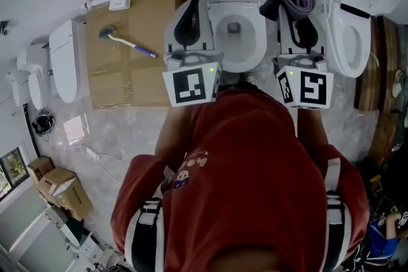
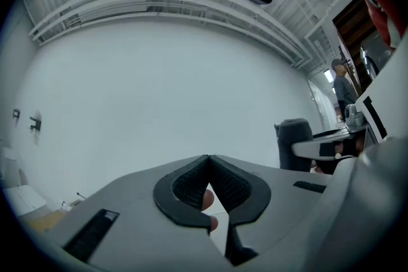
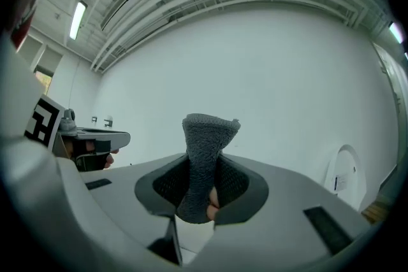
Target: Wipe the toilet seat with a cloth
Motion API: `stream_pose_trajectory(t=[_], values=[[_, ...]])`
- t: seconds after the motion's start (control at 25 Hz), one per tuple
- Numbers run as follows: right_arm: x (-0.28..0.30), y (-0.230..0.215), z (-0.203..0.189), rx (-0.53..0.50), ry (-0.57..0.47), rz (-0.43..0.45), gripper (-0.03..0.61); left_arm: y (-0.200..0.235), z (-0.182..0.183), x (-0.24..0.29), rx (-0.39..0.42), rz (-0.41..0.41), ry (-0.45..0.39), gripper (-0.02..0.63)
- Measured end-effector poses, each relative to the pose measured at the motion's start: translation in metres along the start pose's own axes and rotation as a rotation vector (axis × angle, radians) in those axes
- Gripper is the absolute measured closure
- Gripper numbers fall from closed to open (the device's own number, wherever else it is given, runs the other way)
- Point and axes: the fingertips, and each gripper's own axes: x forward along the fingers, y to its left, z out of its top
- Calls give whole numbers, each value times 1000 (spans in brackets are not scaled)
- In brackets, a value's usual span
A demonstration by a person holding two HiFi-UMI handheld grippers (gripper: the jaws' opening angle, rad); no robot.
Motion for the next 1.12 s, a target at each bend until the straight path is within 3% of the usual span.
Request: stream_pose_trajectory(t=[0.12, 0.56, 1.12], values=[[-4, 4, 7, -41, -25, -2, 492, 2, 8, -6, 33, 9, -28, 601], [9, 10, 2, -49, -32, 2, 492, 11, 2, -5, 24, 28, -20, 601], [13, 4, -4, -77, -16, -35, 492, 2, -1, 9, 4, -17, -22, 601]])
